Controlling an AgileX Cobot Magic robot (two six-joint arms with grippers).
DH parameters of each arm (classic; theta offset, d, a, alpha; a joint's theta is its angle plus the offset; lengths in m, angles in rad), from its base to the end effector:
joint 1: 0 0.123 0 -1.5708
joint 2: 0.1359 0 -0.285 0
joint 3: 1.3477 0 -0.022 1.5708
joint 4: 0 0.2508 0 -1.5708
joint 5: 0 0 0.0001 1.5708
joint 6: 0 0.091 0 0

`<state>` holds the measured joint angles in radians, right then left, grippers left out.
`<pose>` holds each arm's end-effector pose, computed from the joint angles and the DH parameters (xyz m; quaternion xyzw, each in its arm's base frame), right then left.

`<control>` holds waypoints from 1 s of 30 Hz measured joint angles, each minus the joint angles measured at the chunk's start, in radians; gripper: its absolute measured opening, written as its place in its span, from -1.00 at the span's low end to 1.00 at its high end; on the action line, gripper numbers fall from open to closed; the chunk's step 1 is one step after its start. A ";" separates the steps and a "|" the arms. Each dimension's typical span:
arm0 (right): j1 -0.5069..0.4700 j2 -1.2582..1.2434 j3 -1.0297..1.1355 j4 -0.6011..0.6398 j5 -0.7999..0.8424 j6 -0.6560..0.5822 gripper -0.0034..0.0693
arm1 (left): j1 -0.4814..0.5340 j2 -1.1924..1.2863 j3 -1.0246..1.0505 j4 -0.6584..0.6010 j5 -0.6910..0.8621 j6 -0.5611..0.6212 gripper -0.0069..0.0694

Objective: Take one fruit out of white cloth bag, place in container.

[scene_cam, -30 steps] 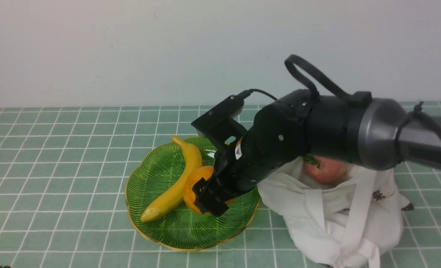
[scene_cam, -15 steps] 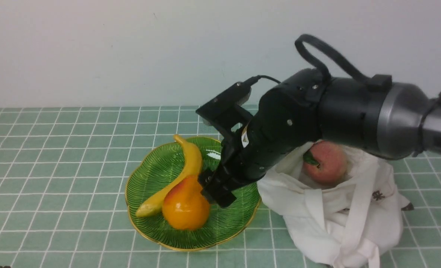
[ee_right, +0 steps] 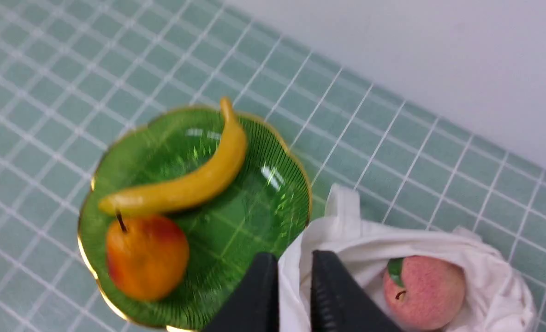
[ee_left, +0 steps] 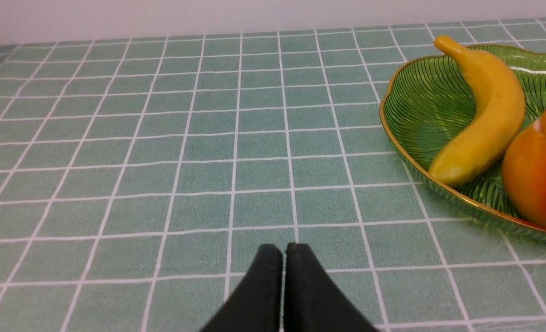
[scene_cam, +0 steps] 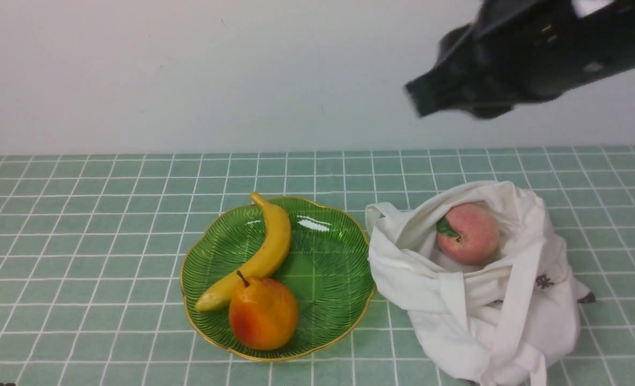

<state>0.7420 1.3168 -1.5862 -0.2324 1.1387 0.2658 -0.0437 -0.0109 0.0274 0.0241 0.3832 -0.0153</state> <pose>0.2027 0.1600 0.4521 -0.2205 0.8901 0.0828 0.3901 0.0524 -0.0015 0.1701 0.0179 0.8083 -0.0071 0.5885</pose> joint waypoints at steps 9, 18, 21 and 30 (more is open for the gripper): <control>0.000 -0.552 0.377 -0.125 -0.222 0.179 -0.94 | 0.000 0.000 0.000 0.000 0.000 0.000 -0.84; 0.000 -1.108 0.910 -0.161 -0.617 0.202 -0.94 | 0.000 0.000 0.000 0.000 0.000 0.000 -0.84; 0.000 -1.208 1.019 -0.168 -0.689 0.203 -0.94 | 0.000 0.000 0.000 0.000 0.000 0.000 -0.84; 0.000 -1.331 1.292 -0.163 -0.927 0.203 -0.94 | 0.000 0.000 0.000 0.000 0.000 0.000 -0.84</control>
<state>0.7420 -0.0138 -0.2944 -0.3957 0.2115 0.4692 -0.0437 -0.0109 0.0274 0.0241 0.3832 -0.0153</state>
